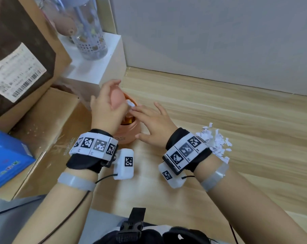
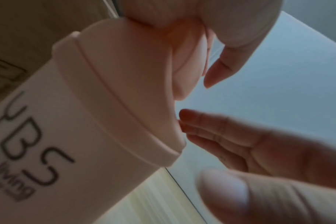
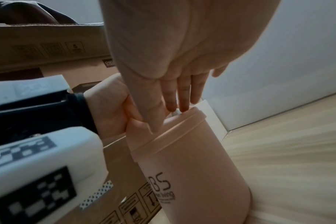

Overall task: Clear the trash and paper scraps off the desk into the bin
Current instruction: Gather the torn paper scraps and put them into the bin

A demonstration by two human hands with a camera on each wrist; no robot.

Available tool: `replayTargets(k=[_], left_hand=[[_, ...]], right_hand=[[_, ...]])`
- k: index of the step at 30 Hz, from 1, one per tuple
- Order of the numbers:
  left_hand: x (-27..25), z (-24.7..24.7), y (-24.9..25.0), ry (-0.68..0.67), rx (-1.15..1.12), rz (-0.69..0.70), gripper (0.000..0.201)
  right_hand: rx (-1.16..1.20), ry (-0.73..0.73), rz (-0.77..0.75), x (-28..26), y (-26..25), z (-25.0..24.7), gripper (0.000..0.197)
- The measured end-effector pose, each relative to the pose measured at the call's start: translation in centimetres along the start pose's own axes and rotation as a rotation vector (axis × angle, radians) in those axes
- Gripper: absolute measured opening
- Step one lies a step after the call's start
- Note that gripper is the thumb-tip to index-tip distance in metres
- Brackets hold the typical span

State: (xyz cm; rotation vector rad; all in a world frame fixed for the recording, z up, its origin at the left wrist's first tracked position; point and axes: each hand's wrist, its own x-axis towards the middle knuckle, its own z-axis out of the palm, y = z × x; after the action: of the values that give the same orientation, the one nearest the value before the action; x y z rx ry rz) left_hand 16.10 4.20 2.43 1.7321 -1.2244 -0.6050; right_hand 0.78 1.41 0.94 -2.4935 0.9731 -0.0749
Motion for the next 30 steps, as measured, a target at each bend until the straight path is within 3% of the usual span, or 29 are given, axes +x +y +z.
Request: replayTargets(k=[8, 12, 16, 20, 24, 27, 30], left_hand=[[-1.0, 6.9, 3.7, -0.32, -0.164, 0.0, 0.061], [-1.1, 8.0, 5.0, -0.542, -0.045, 0.054, 0.071], [-1.1, 7.6, 4.1, -0.55, 0.078, 0.123, 0.068], [-2.0, 8.4, 4.5, -0.426, 0.145, 0.141, 0.064], [-2.2, 8.8, 4.4, -0.332, 0.153, 0.14, 0.065], [-2.3, 9.2, 4.2, -0.289, 0.164, 0.153, 0.066], [-2.5, 9.6, 4.4, -0.247, 0.177, 0.139, 0.067]], right_hand=[[-0.086, -0.005, 0.164, -4.0, 2.9, -1.6, 0.072], [-0.162, -0.144, 0.18, -4.6, 4.7, -2.3, 0.071], [-0.36, -0.362, 0.14, -3.1, 5.1, -2.1, 0.083], [-0.48, -0.507, 0.153, -2.1, 5.1, -2.7, 0.087], [-0.078, -0.347, 0.145, -2.9, 6.3, -2.7, 0.064], [0.462, -0.192, 0.162, -5.2, 7.7, -4.0, 0.038], [0.952, 0.213, 0.275, -8.3, 9.9, -5.0, 0.022]])
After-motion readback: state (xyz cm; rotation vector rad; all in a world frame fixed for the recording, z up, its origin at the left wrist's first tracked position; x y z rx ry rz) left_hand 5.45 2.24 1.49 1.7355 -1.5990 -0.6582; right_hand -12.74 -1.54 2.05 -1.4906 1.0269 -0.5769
